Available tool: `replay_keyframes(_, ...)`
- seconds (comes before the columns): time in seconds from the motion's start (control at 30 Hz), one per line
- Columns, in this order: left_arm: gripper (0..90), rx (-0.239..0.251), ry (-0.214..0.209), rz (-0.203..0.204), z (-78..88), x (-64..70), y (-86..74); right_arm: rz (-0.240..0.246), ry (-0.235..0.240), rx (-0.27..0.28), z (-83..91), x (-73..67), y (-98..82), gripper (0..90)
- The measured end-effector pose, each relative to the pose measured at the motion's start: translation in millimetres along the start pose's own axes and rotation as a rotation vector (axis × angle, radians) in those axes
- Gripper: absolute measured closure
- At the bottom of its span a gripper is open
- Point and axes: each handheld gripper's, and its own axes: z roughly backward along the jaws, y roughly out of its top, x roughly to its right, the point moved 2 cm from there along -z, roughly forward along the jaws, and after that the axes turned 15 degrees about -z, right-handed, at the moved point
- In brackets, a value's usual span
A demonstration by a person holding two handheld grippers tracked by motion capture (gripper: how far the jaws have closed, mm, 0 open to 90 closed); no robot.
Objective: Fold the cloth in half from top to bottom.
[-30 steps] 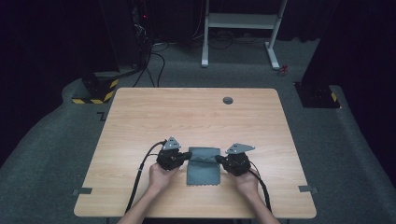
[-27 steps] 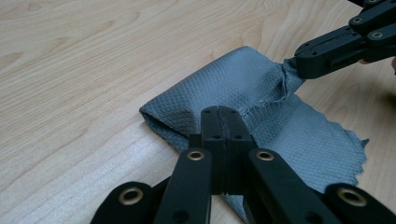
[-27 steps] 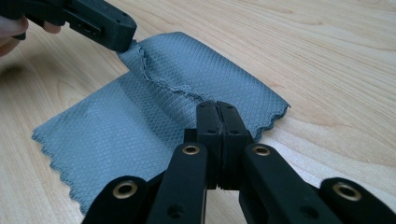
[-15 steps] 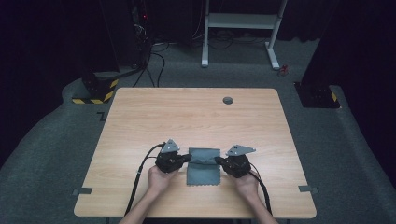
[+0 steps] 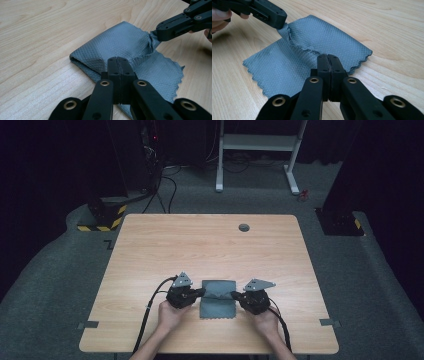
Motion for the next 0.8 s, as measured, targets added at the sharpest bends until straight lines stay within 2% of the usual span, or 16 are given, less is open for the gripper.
replay_keyframes(0.53, 89.8, 0.008, -0.014, 0.006, 5.3, 11.5, -8.6, 0.000, 0.023, -0.009, 5.4, -7.6, -12.1, 89.5)
replay_keyframes(0.8, 89.8, -0.007, -0.014, -0.019, 6.1, 18.4, -11.8, 0.016, 0.015, -0.016, 7.3, -9.9, -18.8, 89.4)
